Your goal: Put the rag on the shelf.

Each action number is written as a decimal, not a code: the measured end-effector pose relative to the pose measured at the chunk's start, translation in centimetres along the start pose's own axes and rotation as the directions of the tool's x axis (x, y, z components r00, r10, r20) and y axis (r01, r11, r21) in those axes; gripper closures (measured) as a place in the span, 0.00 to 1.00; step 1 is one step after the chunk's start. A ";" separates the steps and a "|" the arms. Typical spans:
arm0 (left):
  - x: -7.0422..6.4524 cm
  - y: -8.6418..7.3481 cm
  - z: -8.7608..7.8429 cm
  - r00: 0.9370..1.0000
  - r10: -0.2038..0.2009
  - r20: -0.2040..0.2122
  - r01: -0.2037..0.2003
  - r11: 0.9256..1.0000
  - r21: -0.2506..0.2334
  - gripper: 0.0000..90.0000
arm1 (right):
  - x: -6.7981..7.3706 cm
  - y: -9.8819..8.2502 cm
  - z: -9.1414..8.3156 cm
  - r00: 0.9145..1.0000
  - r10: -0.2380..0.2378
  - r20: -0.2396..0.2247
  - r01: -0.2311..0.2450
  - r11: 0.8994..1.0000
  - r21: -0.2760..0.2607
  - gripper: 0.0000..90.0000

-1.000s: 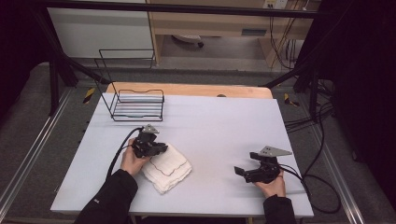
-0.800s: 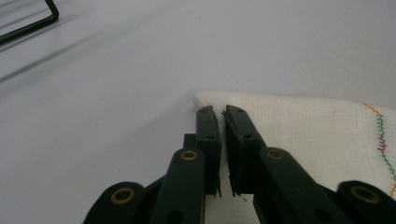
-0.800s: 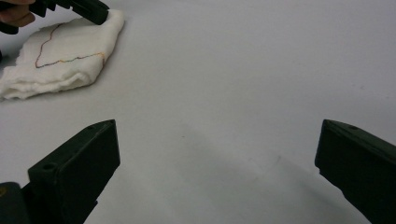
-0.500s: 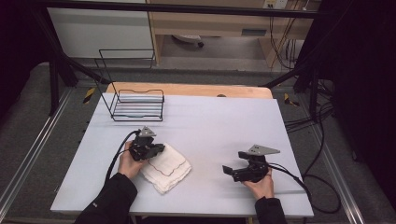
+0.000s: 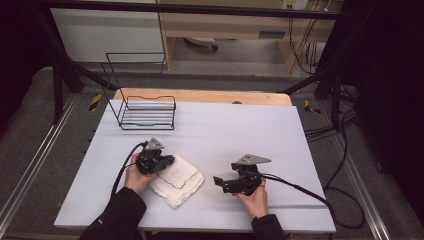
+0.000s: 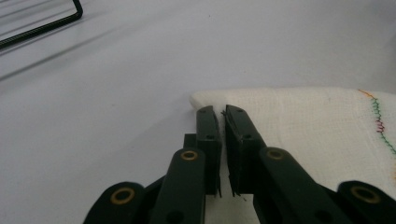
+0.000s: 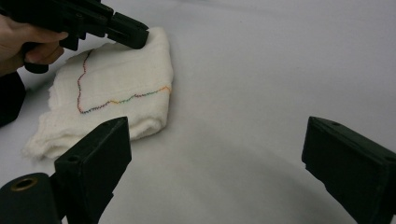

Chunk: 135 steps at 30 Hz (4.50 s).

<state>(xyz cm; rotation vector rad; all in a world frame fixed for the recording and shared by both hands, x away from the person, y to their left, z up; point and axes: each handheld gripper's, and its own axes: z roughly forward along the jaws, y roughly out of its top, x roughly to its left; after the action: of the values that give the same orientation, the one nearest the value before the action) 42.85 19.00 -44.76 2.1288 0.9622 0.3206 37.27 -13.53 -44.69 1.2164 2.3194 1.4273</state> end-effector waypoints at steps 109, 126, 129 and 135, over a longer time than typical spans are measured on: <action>0.5 2.1 -6.6 1.000 0.021 -0.013 -0.024 0.961 -0.275 0.95 | 4.7 5.8 3.4 0.996 -0.092 0.001 0.091 0.988 -0.127 0.92; 0.0 2.3 -9.7 0.996 0.011 -0.085 -0.047 0.897 -0.440 0.95 | 6.6 8.0 2.2 0.972 -0.228 0.053 0.234 0.927 -0.294 0.92; 0.2 2.2 -10.0 0.996 0.008 -0.089 -0.048 0.890 -0.454 0.95 | 6.8 8.3 2.2 0.970 -0.237 0.057 0.243 0.920 -0.307 0.92; 0.3 2.1 -10.4 0.994 0.003 -0.113 -0.059 0.869 -0.491 0.95 | 7.2 8.7 2.5 0.965 -0.251 0.076 0.262 0.905 -0.335 0.92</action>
<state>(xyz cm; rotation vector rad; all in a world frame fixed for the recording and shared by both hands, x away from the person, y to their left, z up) 38.98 23.94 -36.21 1.6678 0.8006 0.6346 38.66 -4.92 -37.08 0.7964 2.0048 1.6108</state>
